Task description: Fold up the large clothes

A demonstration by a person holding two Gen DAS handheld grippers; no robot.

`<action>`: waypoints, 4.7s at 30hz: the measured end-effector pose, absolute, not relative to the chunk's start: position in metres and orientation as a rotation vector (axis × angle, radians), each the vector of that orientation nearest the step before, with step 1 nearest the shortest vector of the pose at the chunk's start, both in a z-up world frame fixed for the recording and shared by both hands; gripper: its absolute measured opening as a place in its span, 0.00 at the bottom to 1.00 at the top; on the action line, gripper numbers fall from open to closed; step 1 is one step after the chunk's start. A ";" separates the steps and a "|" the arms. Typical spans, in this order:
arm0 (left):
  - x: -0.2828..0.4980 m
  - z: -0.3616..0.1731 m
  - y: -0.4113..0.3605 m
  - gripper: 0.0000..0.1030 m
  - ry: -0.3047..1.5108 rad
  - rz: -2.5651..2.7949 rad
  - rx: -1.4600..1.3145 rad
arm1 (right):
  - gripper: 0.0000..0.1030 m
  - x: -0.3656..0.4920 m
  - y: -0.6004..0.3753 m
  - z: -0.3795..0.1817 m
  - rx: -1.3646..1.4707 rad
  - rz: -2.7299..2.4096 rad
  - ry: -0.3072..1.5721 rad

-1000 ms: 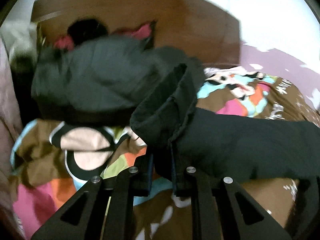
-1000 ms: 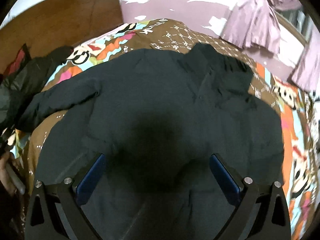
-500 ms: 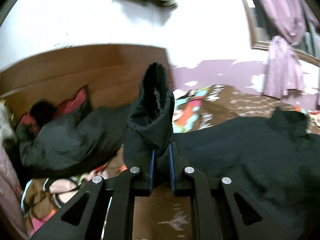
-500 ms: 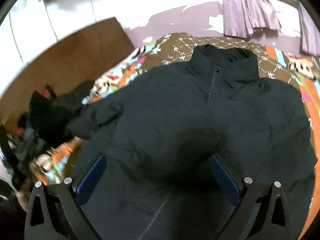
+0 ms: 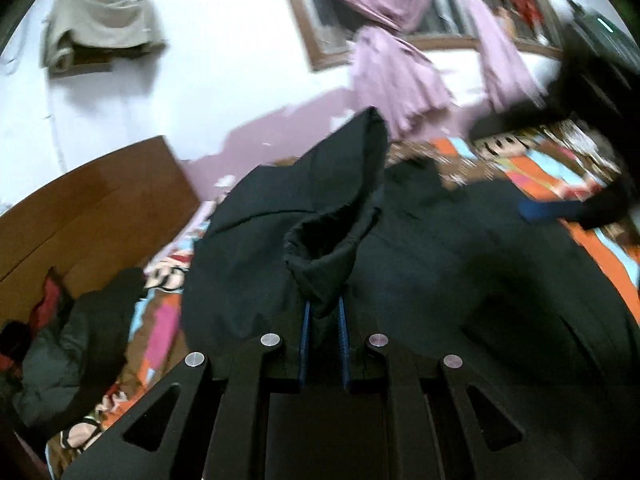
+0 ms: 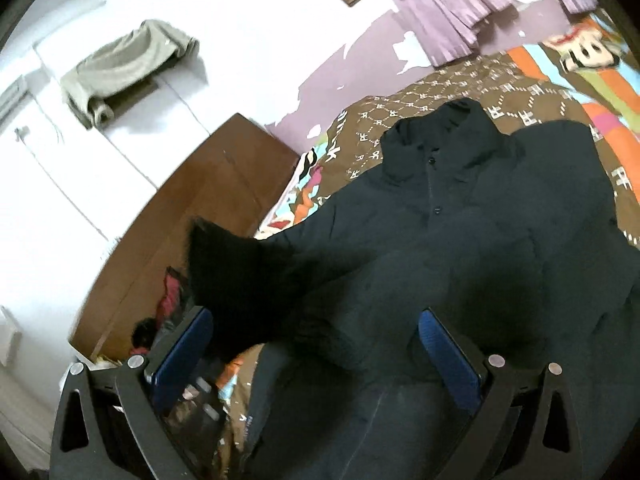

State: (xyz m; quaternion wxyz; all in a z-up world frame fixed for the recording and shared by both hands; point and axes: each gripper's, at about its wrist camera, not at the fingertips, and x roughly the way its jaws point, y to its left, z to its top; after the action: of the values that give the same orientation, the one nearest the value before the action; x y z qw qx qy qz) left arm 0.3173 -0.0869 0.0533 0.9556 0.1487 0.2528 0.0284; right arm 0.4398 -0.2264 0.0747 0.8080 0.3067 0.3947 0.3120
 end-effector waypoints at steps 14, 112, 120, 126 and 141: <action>0.304 0.008 -0.138 0.09 0.550 -0.085 0.458 | 0.62 0.429 -0.256 0.020 0.805 0.578 1.054; 0.667 0.029 0.036 0.60 0.656 -0.202 -0.064 | 0.99 0.612 -0.269 0.012 0.229 0.144 0.699; 0.752 0.014 0.047 0.60 0.691 -0.165 -0.214 | 0.66 0.721 -0.247 -0.005 0.328 0.091 0.770; 0.762 0.007 0.051 0.10 0.743 -0.219 -0.310 | 0.21 0.727 -0.241 -0.028 0.333 0.097 0.805; 0.634 0.039 0.071 0.01 0.817 -0.220 -0.151 | 0.04 0.608 -0.240 0.010 0.163 0.205 0.819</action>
State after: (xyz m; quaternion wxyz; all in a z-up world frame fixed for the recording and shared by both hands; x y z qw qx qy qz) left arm 0.6342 0.0709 0.0391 0.9090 -0.0731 0.3962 -0.1065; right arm 0.6077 -0.2401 0.0101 0.9089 0.0791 0.3972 0.0991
